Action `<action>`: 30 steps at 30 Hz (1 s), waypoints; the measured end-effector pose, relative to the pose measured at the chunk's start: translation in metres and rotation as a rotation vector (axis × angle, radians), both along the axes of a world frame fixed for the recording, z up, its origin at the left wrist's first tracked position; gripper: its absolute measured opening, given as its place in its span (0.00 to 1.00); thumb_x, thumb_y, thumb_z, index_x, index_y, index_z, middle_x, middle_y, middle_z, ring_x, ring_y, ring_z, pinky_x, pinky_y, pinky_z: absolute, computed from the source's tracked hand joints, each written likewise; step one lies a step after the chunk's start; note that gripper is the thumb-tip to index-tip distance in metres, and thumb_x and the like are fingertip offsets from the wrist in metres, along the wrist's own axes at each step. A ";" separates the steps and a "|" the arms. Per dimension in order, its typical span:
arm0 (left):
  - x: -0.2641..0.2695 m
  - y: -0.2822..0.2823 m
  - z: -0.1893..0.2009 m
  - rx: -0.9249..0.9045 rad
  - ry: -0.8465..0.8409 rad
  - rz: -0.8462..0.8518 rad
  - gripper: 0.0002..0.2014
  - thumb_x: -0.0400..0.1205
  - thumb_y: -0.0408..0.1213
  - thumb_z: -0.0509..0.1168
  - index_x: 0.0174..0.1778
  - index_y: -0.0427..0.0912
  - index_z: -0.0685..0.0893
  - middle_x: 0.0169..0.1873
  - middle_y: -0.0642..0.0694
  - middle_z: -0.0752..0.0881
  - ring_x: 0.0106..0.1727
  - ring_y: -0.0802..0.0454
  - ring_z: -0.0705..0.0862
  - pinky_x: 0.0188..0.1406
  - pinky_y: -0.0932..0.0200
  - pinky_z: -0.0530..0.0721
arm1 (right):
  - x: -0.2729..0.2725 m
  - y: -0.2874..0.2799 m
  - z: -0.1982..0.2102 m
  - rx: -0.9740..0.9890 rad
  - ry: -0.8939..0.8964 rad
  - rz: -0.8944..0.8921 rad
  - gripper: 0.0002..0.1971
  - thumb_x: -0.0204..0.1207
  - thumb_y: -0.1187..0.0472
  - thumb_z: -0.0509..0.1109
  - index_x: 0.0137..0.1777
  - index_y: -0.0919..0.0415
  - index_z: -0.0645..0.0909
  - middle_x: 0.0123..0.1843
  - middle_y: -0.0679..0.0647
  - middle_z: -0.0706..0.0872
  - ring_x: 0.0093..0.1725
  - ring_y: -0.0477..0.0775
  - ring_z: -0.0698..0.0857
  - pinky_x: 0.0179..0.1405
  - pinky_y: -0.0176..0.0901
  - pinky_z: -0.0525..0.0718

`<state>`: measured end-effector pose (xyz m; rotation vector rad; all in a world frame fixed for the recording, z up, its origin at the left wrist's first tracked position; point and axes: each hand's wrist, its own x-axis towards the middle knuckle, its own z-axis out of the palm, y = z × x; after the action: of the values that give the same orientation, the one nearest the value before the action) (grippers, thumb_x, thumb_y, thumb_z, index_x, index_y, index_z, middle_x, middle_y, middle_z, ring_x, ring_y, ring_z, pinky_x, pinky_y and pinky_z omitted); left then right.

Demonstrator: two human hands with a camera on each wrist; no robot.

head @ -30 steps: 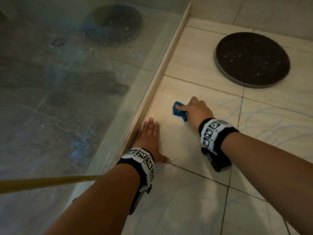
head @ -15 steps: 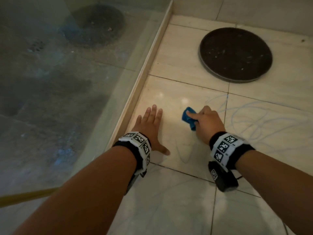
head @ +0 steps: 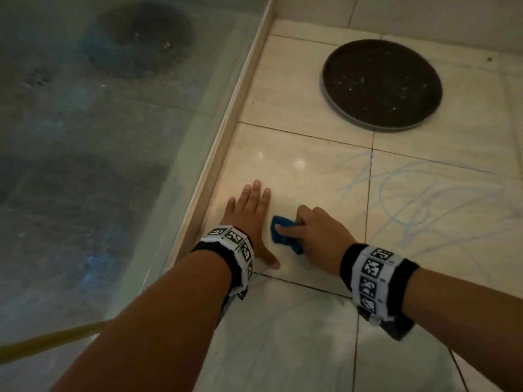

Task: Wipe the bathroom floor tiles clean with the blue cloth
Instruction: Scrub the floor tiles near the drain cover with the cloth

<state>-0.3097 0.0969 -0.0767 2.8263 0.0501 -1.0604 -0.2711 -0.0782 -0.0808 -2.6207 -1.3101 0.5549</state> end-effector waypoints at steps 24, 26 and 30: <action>0.002 -0.002 0.002 0.037 0.014 -0.001 0.76 0.58 0.70 0.76 0.80 0.43 0.24 0.79 0.42 0.22 0.82 0.44 0.28 0.82 0.41 0.38 | -0.033 -0.037 0.007 -0.060 0.192 -0.009 0.23 0.81 0.63 0.61 0.72 0.42 0.73 0.58 0.54 0.71 0.55 0.57 0.71 0.53 0.45 0.73; 0.001 -0.002 0.002 0.036 0.011 -0.004 0.76 0.58 0.69 0.77 0.80 0.42 0.25 0.79 0.42 0.23 0.82 0.44 0.28 0.82 0.41 0.39 | -0.015 -0.045 0.008 -0.056 0.142 0.001 0.23 0.81 0.64 0.60 0.72 0.40 0.73 0.58 0.53 0.72 0.55 0.57 0.72 0.52 0.45 0.73; 0.002 -0.001 0.000 0.025 0.000 0.003 0.76 0.57 0.69 0.77 0.81 0.43 0.25 0.80 0.43 0.24 0.82 0.44 0.29 0.81 0.42 0.39 | 0.024 -0.049 -0.008 0.139 -0.034 -0.434 0.15 0.80 0.62 0.64 0.64 0.55 0.82 0.48 0.54 0.72 0.42 0.48 0.73 0.39 0.30 0.69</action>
<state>-0.3082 0.0960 -0.0762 2.8477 0.0687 -1.0667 -0.2476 -0.1267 -0.0888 -2.6847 -0.7158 0.3366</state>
